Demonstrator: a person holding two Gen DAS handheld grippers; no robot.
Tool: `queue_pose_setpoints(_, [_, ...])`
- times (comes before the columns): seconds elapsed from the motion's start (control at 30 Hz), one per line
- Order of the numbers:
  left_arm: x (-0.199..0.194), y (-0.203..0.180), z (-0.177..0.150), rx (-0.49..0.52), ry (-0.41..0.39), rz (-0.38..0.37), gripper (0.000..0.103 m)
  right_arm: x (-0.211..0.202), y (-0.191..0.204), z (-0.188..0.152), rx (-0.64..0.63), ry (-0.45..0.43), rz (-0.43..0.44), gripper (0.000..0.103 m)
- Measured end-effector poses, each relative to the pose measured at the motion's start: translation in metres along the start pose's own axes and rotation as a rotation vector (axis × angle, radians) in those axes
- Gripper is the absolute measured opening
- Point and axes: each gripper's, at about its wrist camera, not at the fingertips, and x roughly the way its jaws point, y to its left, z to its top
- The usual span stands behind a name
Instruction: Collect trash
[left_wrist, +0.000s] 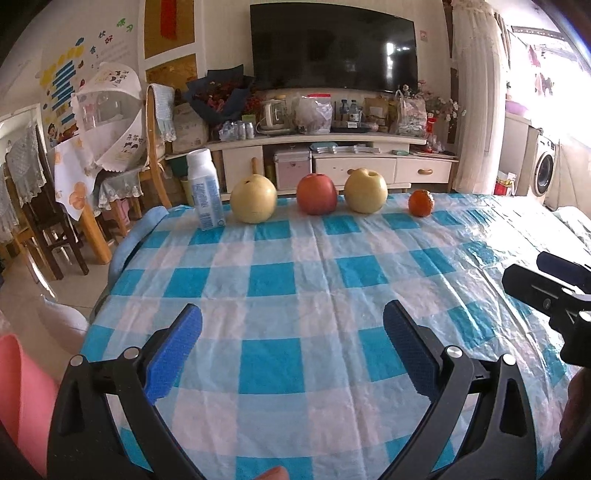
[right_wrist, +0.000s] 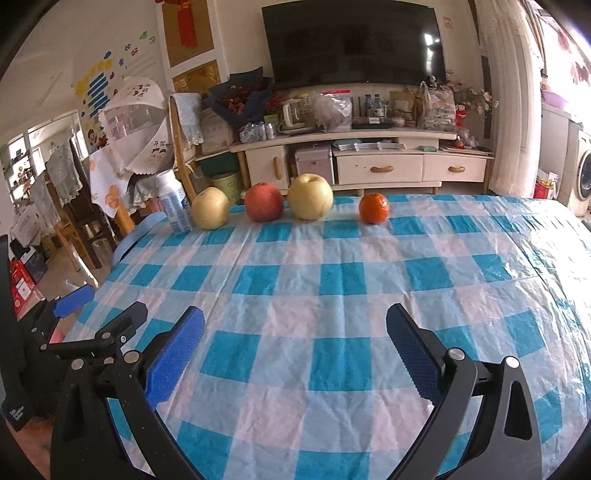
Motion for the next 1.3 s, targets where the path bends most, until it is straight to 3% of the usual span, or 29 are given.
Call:
queue_pose_setpoints(0.3, [0.005,-0.017,-0.002,0.036,-0.007,0.0,0.099,-0.002,-0.012,0.001,0.003,-0.007,-0.028,0.098])
queue_pose_setpoints(0.67, [0.008,-0.01,0.0,-0.031,-0.01,-0.021,0.099,0.001,-0.011,0.0,-0.029,-0.001,-0.045,0.098])
queue_pose_setpoints(1.13, [0.012,-0.019,-0.001,-0.001,0.005,-0.017,0.099,0.009,-0.006,-0.006,-0.057,0.04,-0.056,0.098])
queue_pose_setpoints(1.23, [0.019,-0.022,-0.005,0.004,0.025,-0.01,0.099,0.013,-0.008,-0.007,-0.056,0.063,-0.066,0.098])
queue_pose_setpoints(1.3, [0.03,-0.024,-0.009,-0.013,0.085,-0.024,0.099,0.019,-0.012,-0.009,-0.044,0.092,-0.082,0.098])
